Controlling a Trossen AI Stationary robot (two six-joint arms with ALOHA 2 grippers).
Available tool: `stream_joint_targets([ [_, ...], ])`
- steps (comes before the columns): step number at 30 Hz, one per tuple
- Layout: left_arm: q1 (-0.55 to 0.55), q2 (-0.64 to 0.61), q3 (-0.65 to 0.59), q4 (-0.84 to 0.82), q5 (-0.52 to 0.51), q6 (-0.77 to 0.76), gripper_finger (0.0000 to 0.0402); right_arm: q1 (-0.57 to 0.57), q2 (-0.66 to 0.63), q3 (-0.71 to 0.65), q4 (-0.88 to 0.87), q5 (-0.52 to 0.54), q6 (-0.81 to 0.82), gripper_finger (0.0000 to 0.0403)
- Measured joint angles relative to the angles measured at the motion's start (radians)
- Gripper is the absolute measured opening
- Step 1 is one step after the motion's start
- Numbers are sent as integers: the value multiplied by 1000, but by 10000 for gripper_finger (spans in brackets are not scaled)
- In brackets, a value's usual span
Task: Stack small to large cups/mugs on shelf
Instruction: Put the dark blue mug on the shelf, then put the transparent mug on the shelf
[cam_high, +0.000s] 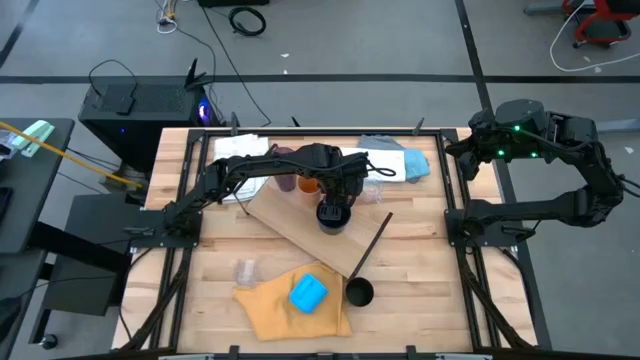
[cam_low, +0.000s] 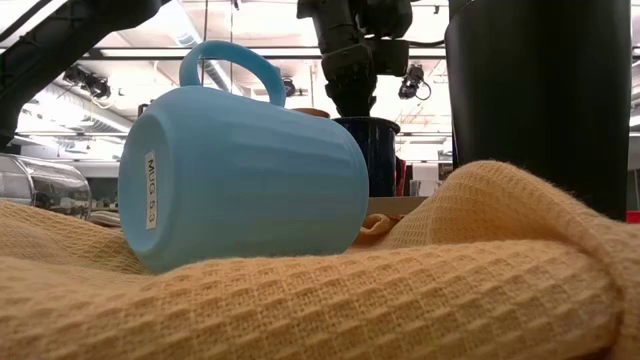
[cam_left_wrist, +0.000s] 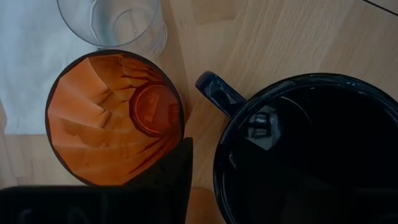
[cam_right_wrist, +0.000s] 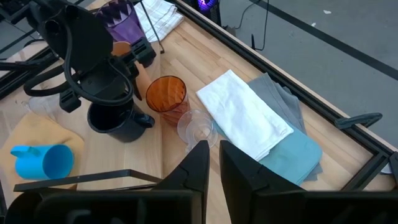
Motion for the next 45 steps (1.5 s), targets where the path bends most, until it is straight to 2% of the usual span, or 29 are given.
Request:
stream_joint_targets([
  [14,-5,-42,3,-10,1,-1,158,0,0,0,-1,0,-6,44],
  [23,-33,-55,110,43,1,-38,152,0,-1,-10,-26,0,-8,44],
  [28,-83,-114,110,130,1,-110,158,0,-15,-120,6,-24,2,44],
  [33,-151,-164,110,220,0,-171,160,0,-22,-274,214,-149,10,50],
  [37,-200,-202,114,270,-27,-239,157,-1,3,-386,297,-158,-5,70],
  [45,-284,-225,111,253,-114,-353,162,-8,97,-579,421,-158,21,117],
])
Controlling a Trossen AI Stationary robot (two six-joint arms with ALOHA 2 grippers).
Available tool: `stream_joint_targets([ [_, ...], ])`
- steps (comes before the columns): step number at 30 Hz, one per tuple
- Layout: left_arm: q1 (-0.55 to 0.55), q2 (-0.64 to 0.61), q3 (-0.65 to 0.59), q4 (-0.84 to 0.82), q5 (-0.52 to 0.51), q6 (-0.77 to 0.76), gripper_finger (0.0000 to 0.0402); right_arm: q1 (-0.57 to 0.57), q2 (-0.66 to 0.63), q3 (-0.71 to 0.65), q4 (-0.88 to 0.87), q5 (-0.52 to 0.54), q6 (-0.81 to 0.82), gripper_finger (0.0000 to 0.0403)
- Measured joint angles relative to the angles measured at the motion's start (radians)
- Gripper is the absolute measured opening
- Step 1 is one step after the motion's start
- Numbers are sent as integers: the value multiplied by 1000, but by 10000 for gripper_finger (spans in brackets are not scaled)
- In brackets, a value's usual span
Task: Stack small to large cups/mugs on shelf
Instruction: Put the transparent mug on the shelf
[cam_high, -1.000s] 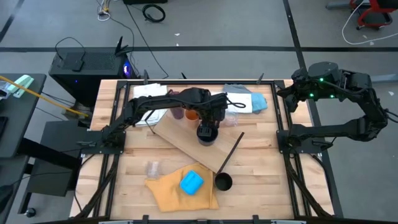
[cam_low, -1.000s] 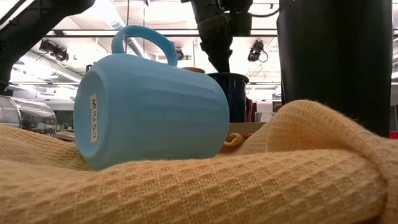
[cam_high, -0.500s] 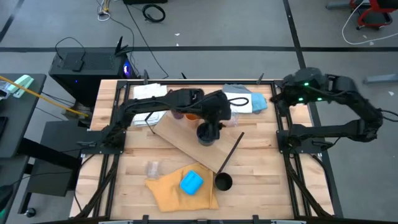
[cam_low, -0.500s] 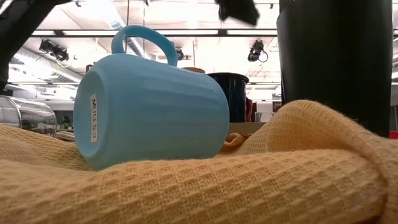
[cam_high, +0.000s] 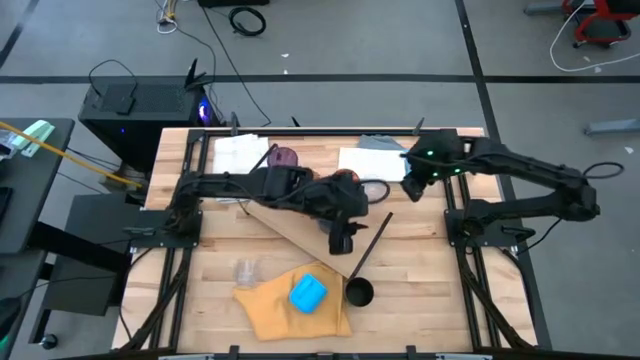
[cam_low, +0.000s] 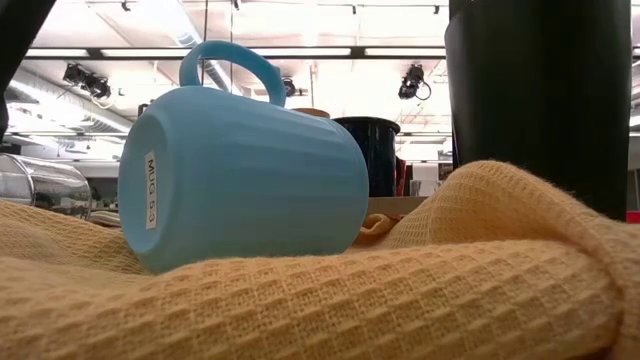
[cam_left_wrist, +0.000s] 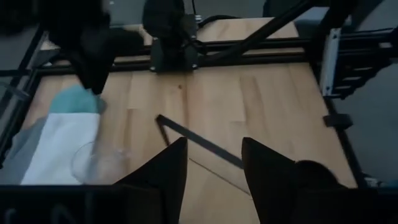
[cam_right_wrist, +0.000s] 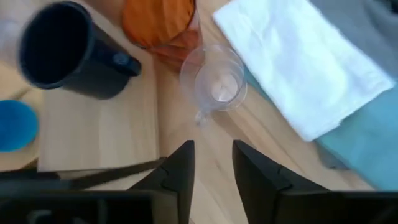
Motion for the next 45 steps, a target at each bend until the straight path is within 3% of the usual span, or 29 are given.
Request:
stream_joint_targets([
  [9,-31,-17,0,-38,-46,-148,162,-64,167,-19,175,0,57,123],
  [14,-32,-41,1,-63,-54,-193,160,-106,261,-10,182,0,26,116],
  [22,-37,-97,1,-127,-88,-170,151,-134,372,-9,207,-42,-7,137],
  [29,-36,-178,1,-257,-176,-160,152,-131,413,-9,255,-48,1,159],
  [45,-35,-314,1,-342,-263,-125,133,-133,526,-8,350,-48,27,144],
])
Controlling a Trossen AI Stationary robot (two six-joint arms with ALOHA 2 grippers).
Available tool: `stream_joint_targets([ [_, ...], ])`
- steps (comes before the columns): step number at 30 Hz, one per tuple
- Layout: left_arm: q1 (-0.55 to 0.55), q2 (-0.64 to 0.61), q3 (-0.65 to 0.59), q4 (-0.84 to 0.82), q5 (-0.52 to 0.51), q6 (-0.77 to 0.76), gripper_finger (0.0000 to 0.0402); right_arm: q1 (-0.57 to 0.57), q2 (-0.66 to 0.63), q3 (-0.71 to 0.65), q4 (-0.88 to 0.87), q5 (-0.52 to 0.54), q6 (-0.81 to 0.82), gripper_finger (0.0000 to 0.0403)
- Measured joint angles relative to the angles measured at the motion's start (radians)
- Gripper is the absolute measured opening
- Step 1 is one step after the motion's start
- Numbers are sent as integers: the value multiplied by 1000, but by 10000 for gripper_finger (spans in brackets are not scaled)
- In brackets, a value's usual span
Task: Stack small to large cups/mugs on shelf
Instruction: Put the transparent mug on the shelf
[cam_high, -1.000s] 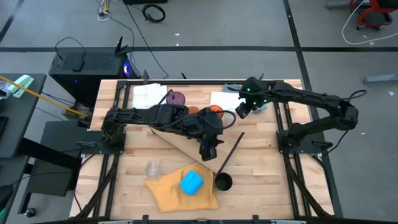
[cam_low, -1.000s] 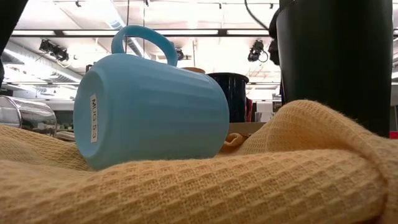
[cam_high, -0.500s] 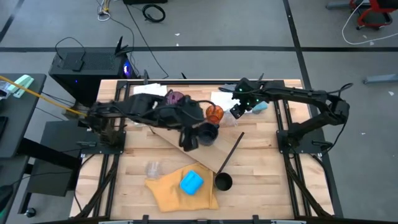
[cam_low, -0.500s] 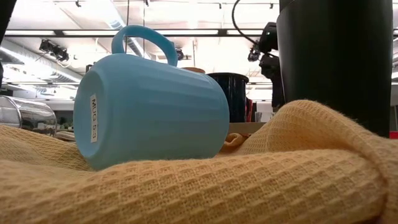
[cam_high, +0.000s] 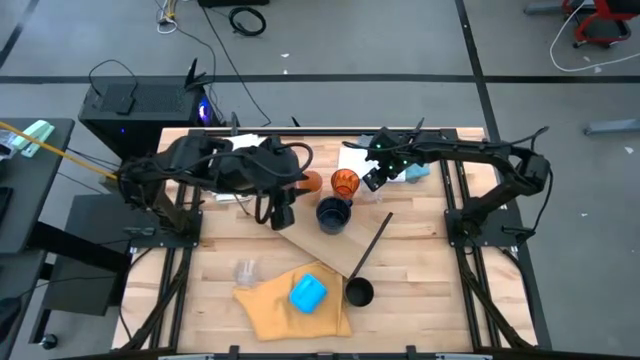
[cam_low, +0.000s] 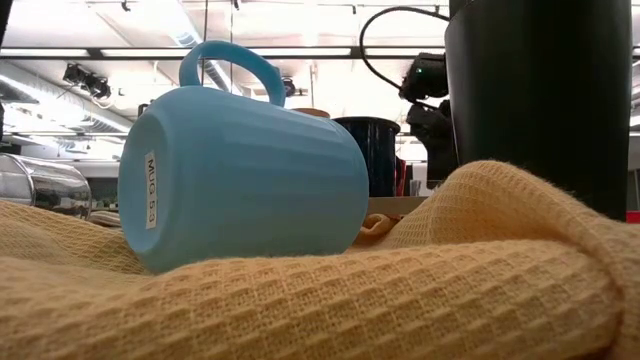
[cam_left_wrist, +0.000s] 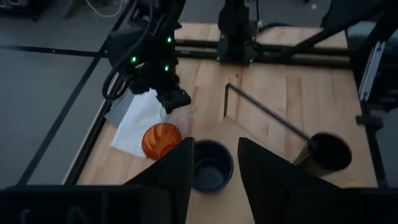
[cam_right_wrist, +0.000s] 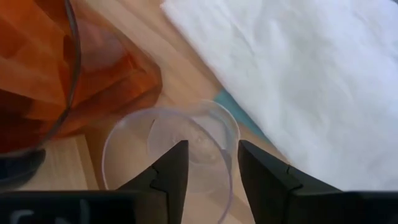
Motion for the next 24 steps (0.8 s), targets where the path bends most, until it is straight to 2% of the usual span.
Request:
stream_joint_targets([
  [8,6,-11,0,-50,-20,15,139,0,31,0,17,3,5,109],
  [16,21,-11,0,-109,-35,35,131,0,35,0,17,3,-4,11],
  [21,48,-11,0,-124,-35,37,126,0,4,0,-4,3,-11,20],
  [24,64,-11,0,-136,-35,37,128,0,-18,0,-50,-1,-29,12],
])
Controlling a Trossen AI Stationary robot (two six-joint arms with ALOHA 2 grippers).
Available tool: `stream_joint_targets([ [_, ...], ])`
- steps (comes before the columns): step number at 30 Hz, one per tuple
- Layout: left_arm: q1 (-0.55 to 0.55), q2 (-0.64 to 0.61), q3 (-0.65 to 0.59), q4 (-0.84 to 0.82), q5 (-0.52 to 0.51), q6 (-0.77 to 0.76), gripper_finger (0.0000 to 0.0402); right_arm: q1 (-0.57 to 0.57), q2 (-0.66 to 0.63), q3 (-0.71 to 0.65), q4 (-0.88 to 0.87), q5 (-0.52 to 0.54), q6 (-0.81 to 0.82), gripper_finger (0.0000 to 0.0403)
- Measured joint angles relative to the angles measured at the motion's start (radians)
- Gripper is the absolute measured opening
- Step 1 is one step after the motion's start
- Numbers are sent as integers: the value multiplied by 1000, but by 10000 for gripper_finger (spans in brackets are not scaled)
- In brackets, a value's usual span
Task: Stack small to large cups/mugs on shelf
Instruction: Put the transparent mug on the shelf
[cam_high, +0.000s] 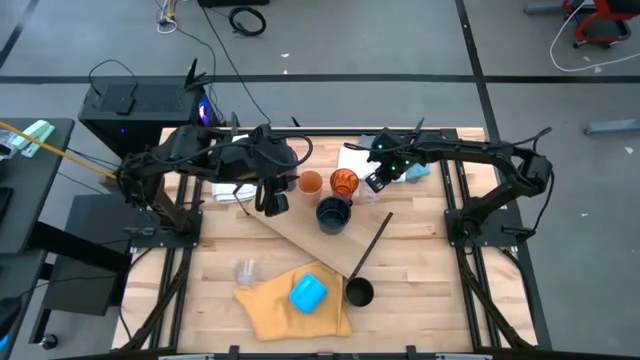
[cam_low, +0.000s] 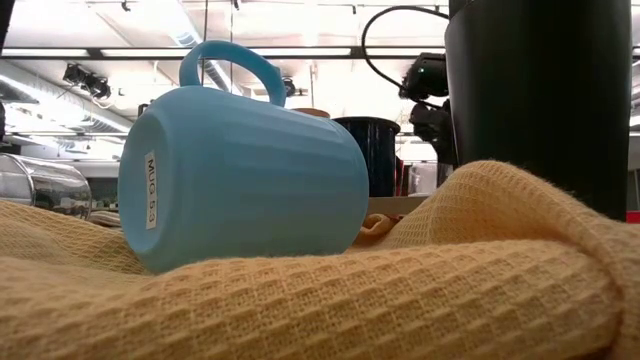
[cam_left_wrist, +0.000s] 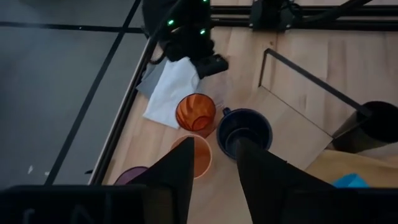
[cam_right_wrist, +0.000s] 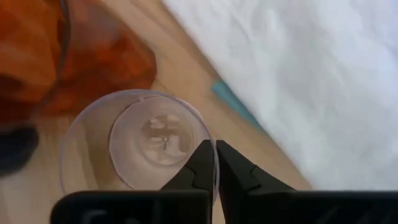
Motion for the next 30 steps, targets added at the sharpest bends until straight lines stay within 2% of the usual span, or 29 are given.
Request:
stream_joint_targets([
  [7,28,0,0,-2,0,11,137,26,-102,0,-94,-22,-73,8],
  [15,33,1,0,-3,0,23,134,84,-225,0,-119,-36,-349,4],
  [23,33,1,0,-3,1,17,130,160,-236,0,-112,-47,-598,3],
  [30,33,1,0,-3,1,15,138,167,-205,0,-107,-20,-734,2],
])
